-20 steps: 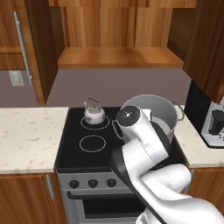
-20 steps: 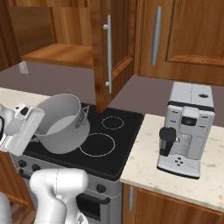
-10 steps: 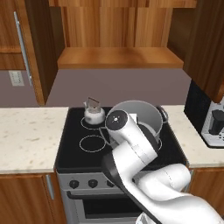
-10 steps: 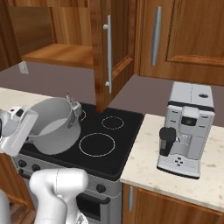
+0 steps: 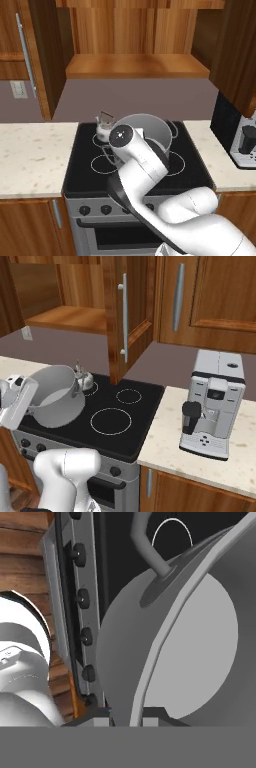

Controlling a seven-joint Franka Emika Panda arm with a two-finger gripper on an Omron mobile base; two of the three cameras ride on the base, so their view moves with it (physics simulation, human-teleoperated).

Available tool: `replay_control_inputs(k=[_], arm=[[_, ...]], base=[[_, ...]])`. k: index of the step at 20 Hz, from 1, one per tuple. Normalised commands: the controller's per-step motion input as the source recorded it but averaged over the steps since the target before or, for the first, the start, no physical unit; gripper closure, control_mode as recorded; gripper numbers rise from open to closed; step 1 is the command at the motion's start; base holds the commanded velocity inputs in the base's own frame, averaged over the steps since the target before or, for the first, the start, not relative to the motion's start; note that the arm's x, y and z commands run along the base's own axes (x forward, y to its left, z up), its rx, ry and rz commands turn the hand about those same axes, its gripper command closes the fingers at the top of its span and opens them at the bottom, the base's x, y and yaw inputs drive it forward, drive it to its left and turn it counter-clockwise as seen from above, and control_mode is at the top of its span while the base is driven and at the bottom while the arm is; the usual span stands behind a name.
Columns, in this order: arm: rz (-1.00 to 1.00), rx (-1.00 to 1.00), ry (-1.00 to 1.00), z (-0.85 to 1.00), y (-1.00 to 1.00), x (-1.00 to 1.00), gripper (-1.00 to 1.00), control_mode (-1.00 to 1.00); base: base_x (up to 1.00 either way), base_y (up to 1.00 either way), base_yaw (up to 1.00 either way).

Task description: Pick the kettle from the cabinet and place it on a stove burner. Then pick the pot from the counter and place it on another stove burner. Finally, turn both burners on.

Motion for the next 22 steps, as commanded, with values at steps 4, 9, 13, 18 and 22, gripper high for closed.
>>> replay_control_inputs(k=[4, 9, 13, 18, 22], arm=[[0.06, 0.00, 0.04, 0.00, 0.25, 0.21, 1.00, -1.00], [0.07, 0.00, 0.04, 0.00, 0.20, 0.25, 1.00, -1.00], [0.07, 0.00, 0.02, 0.00, 0.18, 0.20, 1.00, -1.00], [0.06, 0.00, 0.00, -0.02, 0.17, 0.12, 1.00, -1.00], [0.06, 0.00, 0.01, -0.05, 0.14, 0.20, 1.00, -1.00]], base=[[0.00, 0.00, 0.00], [0.00, 0.00, 0.00], [0.00, 0.00, 0.00], [0.00, 0.00, 0.00], [0.00, 0.00, 0.00]])
